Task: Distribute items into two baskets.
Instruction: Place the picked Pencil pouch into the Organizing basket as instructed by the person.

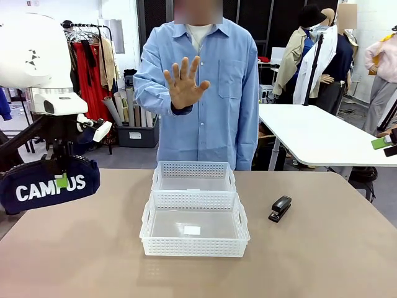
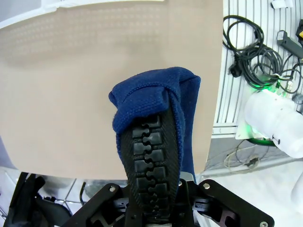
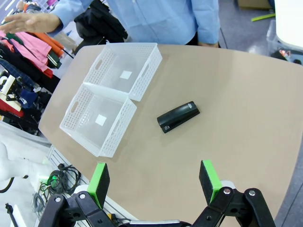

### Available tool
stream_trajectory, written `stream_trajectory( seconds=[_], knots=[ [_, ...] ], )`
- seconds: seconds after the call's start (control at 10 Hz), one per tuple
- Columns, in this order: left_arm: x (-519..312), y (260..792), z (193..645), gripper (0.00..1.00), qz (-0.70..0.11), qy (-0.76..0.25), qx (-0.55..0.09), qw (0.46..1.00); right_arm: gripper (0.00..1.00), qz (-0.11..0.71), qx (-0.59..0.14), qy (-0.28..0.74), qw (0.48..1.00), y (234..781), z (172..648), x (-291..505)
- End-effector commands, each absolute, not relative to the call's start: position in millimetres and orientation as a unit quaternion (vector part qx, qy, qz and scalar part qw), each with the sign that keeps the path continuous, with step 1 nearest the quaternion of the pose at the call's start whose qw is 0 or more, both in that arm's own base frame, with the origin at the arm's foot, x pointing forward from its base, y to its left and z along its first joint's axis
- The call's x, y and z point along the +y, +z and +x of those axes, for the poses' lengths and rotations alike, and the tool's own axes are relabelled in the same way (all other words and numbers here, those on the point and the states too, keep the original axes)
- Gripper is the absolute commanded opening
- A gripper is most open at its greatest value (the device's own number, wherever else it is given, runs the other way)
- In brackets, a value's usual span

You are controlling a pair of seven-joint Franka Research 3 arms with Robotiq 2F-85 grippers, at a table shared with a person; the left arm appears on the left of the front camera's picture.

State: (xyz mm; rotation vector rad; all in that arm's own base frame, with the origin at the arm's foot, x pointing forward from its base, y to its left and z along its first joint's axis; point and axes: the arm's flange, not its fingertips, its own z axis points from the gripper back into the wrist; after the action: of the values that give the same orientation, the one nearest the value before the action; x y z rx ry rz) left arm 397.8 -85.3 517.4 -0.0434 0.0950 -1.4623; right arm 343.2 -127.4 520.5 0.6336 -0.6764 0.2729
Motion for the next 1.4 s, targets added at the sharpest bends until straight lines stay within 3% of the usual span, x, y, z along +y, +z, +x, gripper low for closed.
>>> stream_trajectory(
  seconds=[0.0,1.3],
  knots=[
    [-84.1,520.1,399.3,0.0,-0.017,-0.661,0.044,0.748,1.0,0.317,-0.336,0.134,0.877,521.4,345.8,-127.6],
    [-84.1,520.1,399.3,0.0,-0.017,-0.661,0.044,0.748,1.0,0.317,-0.336,0.134,0.877,521.4,345.8,-127.6]
  ],
)
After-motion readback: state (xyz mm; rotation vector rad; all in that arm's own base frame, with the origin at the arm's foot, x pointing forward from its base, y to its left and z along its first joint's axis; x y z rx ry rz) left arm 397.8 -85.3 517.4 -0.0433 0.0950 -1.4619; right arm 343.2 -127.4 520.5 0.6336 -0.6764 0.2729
